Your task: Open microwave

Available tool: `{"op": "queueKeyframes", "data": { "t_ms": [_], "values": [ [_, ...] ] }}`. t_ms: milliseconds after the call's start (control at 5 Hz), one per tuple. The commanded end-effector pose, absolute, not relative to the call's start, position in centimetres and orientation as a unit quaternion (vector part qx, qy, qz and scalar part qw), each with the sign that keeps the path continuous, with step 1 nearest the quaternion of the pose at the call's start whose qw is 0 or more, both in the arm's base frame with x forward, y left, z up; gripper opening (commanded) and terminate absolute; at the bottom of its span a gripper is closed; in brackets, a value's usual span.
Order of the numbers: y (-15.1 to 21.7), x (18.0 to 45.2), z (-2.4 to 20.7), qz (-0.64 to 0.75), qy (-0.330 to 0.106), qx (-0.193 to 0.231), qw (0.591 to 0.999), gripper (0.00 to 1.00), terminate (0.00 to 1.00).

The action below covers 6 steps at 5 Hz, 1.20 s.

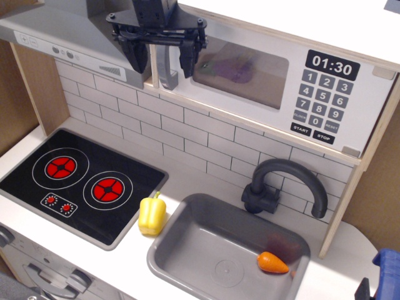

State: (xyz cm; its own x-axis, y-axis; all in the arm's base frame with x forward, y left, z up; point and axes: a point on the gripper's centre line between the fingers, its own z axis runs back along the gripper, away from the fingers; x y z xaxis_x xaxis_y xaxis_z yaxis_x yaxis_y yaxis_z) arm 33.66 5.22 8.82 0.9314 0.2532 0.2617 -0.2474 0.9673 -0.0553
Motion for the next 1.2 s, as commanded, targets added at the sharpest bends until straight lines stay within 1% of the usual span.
{"op": "queueKeyframes", "data": {
  "t_ms": [0, 200, 400, 600, 800, 1000],
  "values": [
    [7.15, 35.39, 10.70, 0.121, -0.158, 0.004, 0.980, 1.00, 0.00],
    [7.81, 35.77, 10.71, 0.119, -0.154, 0.011, 0.981, 1.00, 0.00],
    [7.90, 35.96, 10.57, 0.118, -0.161, 0.022, 0.980, 1.00, 0.00],
    [7.50, 35.88, 10.16, 0.048, -0.158, 0.038, 0.986, 1.00, 0.00],
    [7.25, 35.82, 9.97, -0.008, -0.159, 0.045, 0.986, 0.00, 0.00],
    [7.22, 35.78, 9.93, -0.023, -0.162, 0.043, 0.986, 0.00, 0.00]
  ]
}}
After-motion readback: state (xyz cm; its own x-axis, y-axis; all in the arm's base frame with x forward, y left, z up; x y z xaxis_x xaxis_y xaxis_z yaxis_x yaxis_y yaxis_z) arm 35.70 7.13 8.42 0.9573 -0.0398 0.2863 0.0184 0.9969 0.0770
